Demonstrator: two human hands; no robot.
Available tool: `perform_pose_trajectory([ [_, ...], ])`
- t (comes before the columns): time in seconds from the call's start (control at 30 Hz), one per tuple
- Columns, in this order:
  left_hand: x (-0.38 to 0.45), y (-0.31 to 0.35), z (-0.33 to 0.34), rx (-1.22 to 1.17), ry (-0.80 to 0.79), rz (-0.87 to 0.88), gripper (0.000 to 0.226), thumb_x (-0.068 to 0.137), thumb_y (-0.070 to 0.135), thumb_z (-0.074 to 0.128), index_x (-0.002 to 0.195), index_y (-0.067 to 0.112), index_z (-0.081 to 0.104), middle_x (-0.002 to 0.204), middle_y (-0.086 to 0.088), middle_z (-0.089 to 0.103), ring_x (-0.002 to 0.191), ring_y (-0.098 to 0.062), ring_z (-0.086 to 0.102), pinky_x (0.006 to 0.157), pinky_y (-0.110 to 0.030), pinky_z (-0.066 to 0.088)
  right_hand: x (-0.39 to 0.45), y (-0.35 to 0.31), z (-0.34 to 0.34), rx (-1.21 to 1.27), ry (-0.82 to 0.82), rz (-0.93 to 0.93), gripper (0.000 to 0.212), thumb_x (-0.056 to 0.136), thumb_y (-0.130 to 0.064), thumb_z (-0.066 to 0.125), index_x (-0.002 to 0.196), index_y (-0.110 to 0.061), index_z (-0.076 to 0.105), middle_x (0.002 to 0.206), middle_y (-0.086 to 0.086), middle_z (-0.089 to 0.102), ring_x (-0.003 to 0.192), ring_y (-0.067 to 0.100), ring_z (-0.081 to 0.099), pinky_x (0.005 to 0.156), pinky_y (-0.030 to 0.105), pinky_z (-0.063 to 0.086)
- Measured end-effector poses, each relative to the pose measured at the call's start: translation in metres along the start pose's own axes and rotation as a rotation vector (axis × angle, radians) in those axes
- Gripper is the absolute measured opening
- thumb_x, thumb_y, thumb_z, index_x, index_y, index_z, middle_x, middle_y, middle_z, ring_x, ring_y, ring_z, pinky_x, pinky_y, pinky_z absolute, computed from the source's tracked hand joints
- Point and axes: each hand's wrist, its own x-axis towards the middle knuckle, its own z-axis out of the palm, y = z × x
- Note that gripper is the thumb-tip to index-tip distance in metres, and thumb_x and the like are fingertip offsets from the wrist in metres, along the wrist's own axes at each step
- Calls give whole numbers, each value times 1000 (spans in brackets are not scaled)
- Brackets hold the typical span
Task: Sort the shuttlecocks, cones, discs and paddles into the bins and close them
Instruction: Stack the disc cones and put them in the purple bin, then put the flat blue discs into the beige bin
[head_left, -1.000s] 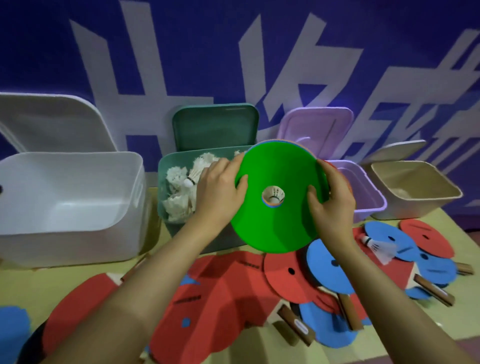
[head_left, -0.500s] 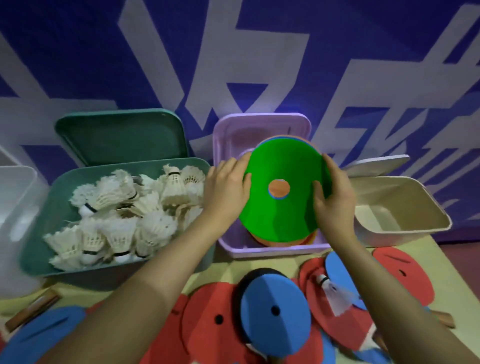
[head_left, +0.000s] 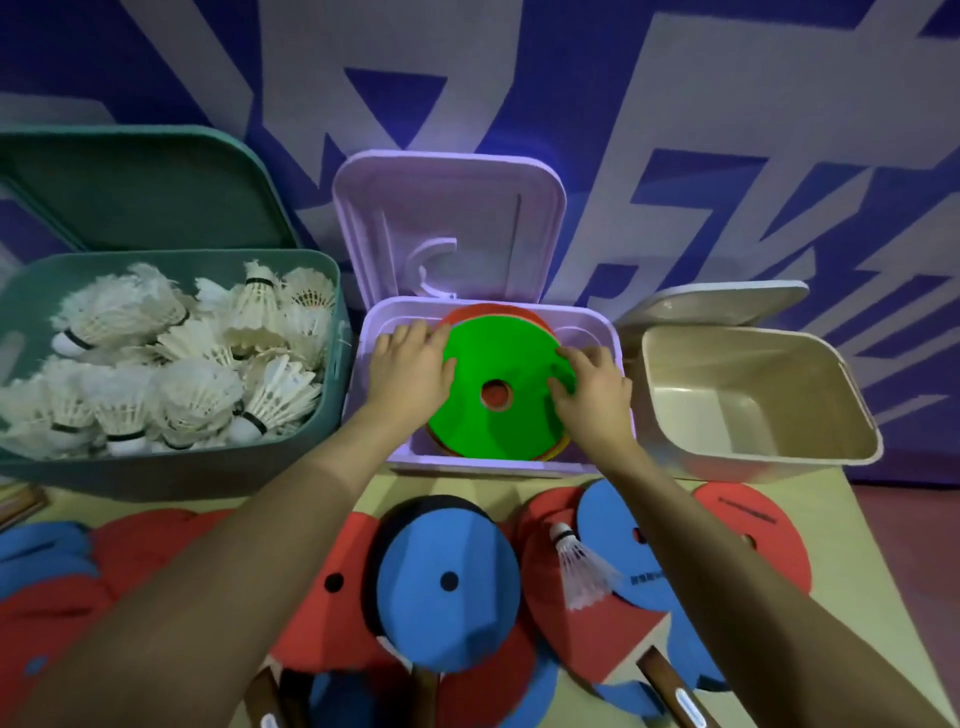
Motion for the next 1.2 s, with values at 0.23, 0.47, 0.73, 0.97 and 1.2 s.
perform_pose_trajectory([
  [0.23, -38, 19, -30, -108, 123, 107, 44, 93, 28, 48, 134, 10, 47, 123, -14, 54, 116, -33, 45, 91, -39, 25, -44, -13, -27, 229, 161, -202, 37, 85, -27, 50, 114, -8, 64, 105, 14, 60, 95, 33, 60, 80, 44, 48],
  [0.47, -105, 22, -51, -302, 184, 251, 50, 84, 36, 37, 117, 6, 60, 108, -13, 62, 102, -33, 55, 84, -38, 32, -127, -13, -38, 352, 258, -212, 32, 89, -31, 48, 107, -11, 64, 92, -1, 57, 79, 20, 60, 72, 44, 49],
  [0.73, -171, 18, 5, -266, -131, 126, 34, 93, 28, 48, 121, 10, 56, 114, -9, 57, 108, -29, 51, 91, -37, 35, -174, 26, 14, -198, -296, 217, 65, 85, -58, 52, 140, -28, 36, 133, 12, 45, 121, 35, 43, 101, 44, 25],
  [0.97, -199, 8, 50, -73, -451, -184, 72, 90, 51, 48, 145, 12, 21, 148, -16, 25, 132, -34, 27, 106, -42, 25, -184, 33, 29, -140, -135, 3, 45, 81, -16, 62, 126, -17, 56, 103, 15, 61, 93, 38, 56, 83, 41, 26],
  [1.2, -201, 15, 56, -181, -376, -329, 88, 80, 47, 67, 145, 10, 21, 137, -17, 36, 124, -35, 31, 102, -40, 30, -192, 32, 39, -61, -179, -80, 37, 89, -31, 56, 125, -24, 54, 109, 6, 58, 103, 30, 49, 87, 38, 19],
])
